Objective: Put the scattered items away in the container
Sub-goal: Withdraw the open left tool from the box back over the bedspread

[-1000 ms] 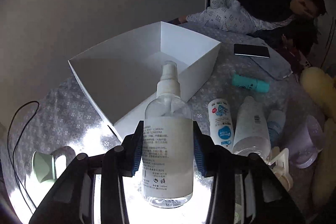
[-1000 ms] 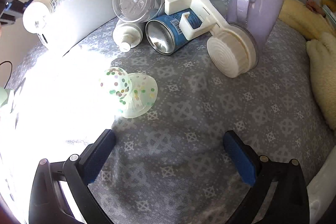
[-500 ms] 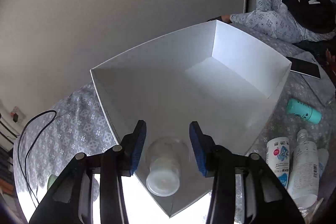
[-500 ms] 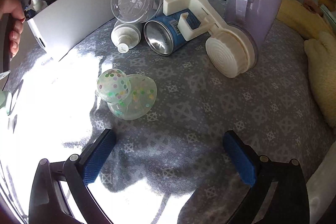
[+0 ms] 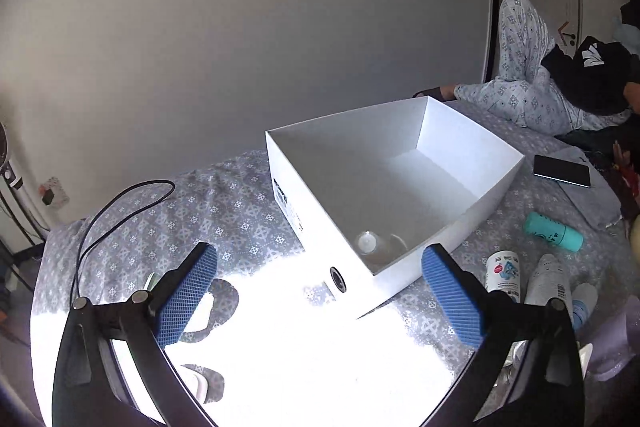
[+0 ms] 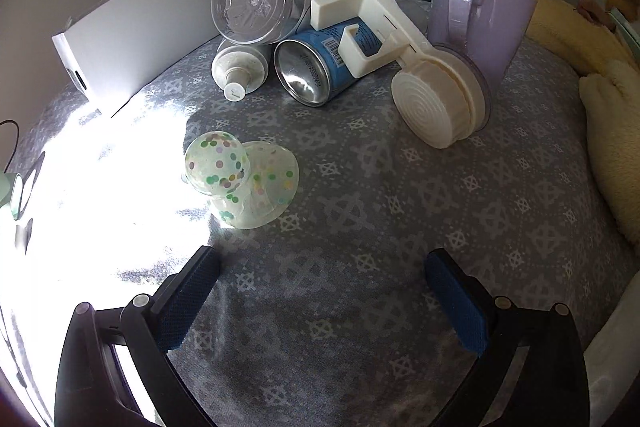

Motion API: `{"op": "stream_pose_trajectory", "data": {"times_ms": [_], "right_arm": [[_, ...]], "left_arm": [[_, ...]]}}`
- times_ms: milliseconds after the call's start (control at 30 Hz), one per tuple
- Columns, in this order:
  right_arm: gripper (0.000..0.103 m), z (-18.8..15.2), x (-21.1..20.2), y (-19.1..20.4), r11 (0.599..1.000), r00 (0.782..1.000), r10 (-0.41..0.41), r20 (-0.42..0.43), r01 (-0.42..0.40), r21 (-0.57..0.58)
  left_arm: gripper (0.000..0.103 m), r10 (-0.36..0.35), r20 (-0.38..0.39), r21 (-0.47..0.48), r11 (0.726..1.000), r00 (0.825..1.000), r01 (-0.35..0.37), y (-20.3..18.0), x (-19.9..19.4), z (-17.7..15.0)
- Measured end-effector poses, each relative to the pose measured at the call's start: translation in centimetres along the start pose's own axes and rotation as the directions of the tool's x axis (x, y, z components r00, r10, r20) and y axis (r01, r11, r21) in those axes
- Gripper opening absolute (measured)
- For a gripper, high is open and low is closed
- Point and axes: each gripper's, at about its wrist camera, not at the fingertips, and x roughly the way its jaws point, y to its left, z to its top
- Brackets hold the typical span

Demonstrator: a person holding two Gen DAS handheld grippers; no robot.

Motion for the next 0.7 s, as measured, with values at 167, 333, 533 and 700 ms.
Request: {"op": "stream_pose_trajectory", "data": {"times_ms": [167,333,533,700], "right_arm": [[0.103,-0.8,-0.7,0.4,1.0,1.0,-0.001,0.0,0.001,-0.001],[0.103,-1.2,-1.0,0.5,1.0,1.0,-0.001,0.0,0.001,-0.001],[0.103,-1.4,-1.4,0.6,1.0,1.0,0.001,0.0,-0.001,0.001],[0.103,-1.8,-1.7,0.8,1.0,1.0,0.001,-0.001,-0.001,0.0]], "left_arm": [[0.103,0.026,-0.037,-0.023,0.999,0.999,-0.027,1.2,-0.3,-0.8],[0.103,0.031,-0.08,-0.042,0.999,0.996,-0.035,2.4,-0.3,-2.6],[0.103,0.053,-0.147,-0.034,0.998,0.988,-0.059,3.1,0.5,-5.5],[0.103,0.076,-0.182,-0.038,0.996,0.98,-0.084,3.4,1.3,-7.4]]}}
